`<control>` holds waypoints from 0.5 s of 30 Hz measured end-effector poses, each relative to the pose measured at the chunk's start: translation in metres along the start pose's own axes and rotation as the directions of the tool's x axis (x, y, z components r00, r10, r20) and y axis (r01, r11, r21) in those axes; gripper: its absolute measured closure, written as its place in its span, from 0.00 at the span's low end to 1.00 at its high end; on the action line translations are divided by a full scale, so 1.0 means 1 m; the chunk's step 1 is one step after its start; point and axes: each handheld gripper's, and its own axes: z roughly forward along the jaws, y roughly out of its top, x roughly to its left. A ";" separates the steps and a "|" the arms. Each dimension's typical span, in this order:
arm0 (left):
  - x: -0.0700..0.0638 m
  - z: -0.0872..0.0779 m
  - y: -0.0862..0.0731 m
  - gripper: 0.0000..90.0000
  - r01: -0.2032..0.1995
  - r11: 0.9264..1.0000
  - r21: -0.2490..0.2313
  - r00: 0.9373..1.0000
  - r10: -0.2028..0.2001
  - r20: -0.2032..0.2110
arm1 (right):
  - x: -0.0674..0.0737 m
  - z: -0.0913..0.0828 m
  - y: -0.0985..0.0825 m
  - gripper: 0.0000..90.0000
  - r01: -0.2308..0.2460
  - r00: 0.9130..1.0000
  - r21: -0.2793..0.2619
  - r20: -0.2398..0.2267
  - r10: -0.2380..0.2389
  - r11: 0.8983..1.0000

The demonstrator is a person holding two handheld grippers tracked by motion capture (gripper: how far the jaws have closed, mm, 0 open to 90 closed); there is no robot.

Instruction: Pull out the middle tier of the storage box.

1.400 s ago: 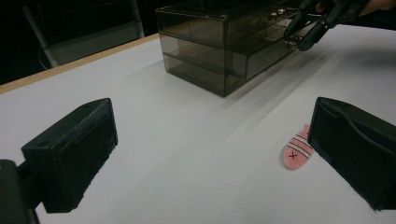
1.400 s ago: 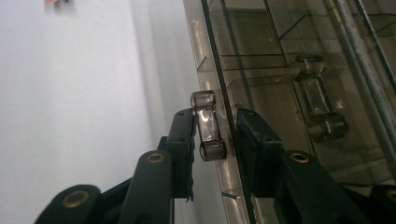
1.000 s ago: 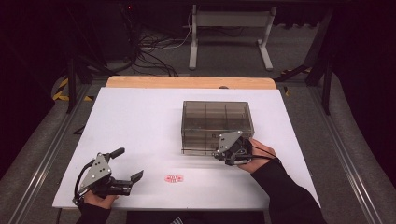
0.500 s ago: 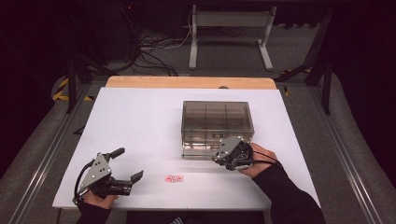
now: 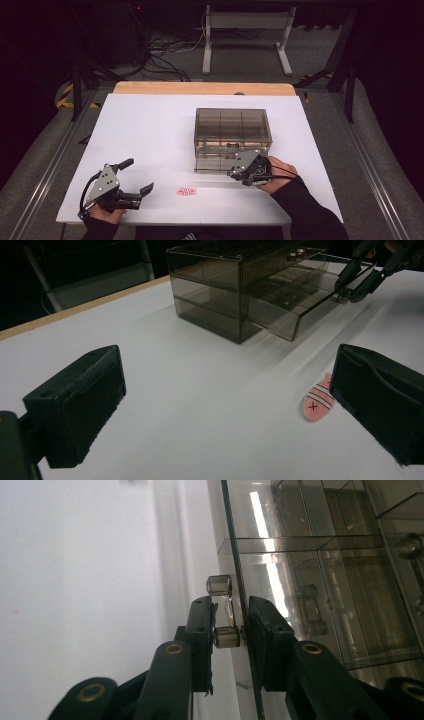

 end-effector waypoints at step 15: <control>0.000 0.000 0.000 0.03 -0.003 1.000 0.001 1.000 0.003 0.000 | 0.005 -0.002 -0.003 0.80 -0.004 1.000 -0.001 0.002 0.004 1.000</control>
